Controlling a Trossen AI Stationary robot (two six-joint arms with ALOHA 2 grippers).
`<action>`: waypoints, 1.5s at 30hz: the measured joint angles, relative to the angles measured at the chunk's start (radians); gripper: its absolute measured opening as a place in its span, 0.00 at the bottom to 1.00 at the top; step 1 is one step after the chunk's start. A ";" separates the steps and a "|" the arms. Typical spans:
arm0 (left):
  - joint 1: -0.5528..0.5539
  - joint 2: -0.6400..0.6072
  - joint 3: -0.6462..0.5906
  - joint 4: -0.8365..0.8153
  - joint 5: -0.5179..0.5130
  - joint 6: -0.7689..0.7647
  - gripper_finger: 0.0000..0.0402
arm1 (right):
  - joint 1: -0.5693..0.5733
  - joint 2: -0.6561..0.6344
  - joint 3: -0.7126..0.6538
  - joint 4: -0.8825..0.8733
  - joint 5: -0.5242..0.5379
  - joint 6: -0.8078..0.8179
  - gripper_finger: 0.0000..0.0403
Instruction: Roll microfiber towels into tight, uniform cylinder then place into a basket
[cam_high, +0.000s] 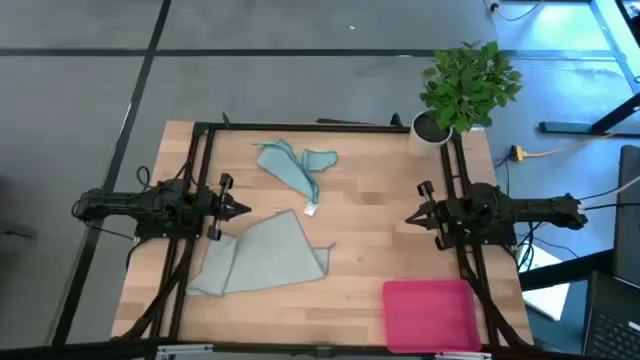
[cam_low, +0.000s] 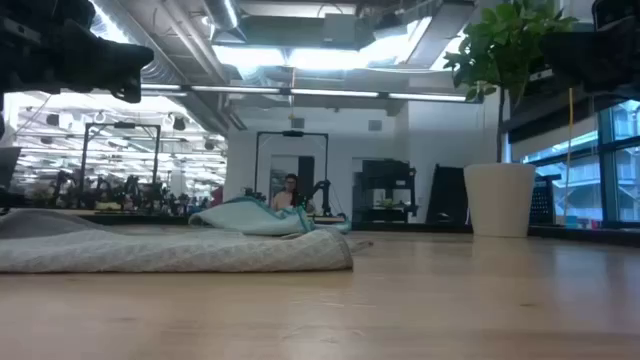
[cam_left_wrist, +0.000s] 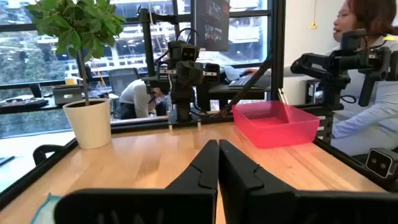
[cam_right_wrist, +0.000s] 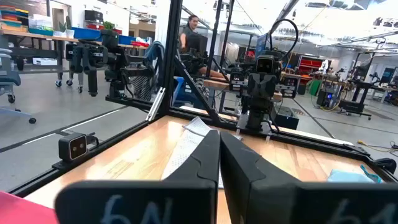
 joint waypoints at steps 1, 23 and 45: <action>0.000 0.000 0.000 0.000 0.000 0.000 0.00 | 0.000 0.000 0.000 0.000 0.000 0.000 0.04; 0.000 0.000 0.000 0.000 0.000 0.000 0.00 | 0.000 0.000 0.000 0.000 0.000 0.000 0.04; 0.000 0.000 0.000 0.000 0.000 0.000 0.00 | 0.000 0.000 0.000 0.115 0.000 -0.004 0.03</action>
